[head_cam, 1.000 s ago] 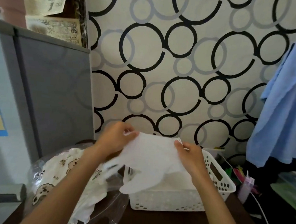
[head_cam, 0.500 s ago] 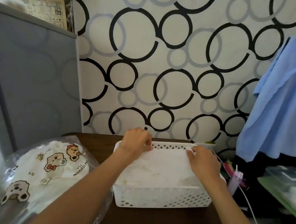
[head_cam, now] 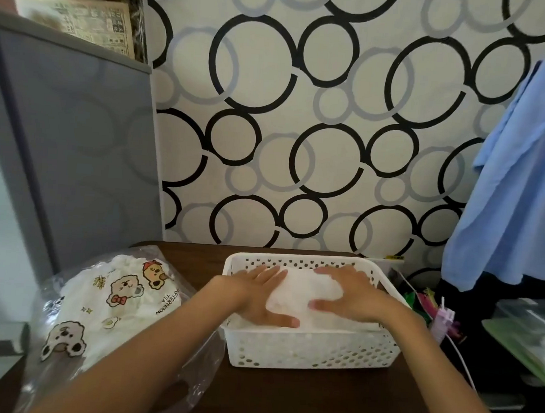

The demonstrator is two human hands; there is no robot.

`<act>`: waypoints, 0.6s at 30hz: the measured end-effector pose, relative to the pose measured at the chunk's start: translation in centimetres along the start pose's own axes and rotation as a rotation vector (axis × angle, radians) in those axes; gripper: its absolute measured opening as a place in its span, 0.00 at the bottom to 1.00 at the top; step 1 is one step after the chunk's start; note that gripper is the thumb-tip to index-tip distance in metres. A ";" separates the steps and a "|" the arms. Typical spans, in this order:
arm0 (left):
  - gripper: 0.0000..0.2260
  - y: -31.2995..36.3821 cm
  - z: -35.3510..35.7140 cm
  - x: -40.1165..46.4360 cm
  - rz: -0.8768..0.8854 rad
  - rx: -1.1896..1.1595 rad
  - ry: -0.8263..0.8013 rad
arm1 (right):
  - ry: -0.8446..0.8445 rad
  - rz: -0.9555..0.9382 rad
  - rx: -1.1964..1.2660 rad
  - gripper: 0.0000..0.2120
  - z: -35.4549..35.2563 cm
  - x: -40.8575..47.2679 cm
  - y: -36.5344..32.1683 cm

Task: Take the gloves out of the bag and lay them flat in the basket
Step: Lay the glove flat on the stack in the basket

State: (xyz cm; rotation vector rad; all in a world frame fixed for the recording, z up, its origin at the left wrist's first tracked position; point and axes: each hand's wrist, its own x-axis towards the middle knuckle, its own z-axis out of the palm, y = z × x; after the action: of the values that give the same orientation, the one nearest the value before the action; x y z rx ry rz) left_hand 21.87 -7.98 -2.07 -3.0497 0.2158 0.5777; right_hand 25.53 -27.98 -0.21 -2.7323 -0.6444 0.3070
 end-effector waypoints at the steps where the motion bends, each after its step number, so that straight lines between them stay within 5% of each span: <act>1: 0.43 0.2 0.2 0.3 -0.015 0.019 -0.019 | -0.120 0.027 -0.117 0.37 0.3 0.2 0.0; 9: 0.40 0.6 0.8 0.1 -0.025 -0.043 -0.021 | -0.268 0.032 -0.180 0.39 0.5 0.3 0.5; 14: 0.24 -1.1 -2.1 -6.0 0.041 -0.443 0.288 | 0.003 -0.052 0.028 0.28 -0.4 -1.3 0.0; 16: 0.16 -3.5 -1.6 -9.8 -0.025 -0.547 0.397 | 0.128 -0.100 0.044 0.22 -0.2 -2.3 -1.4; 18: 0.18 -5.6 -0.6 -13.2 -0.151 -0.511 0.384 | 0.180 -0.176 0.088 0.17 0.2 -3.6 -3.8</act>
State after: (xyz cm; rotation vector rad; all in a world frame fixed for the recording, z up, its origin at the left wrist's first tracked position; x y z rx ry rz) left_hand 10.73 -0.75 3.33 -3.6026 -0.1880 0.0263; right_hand 20.83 -26.35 1.46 -2.5602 -0.7932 0.0455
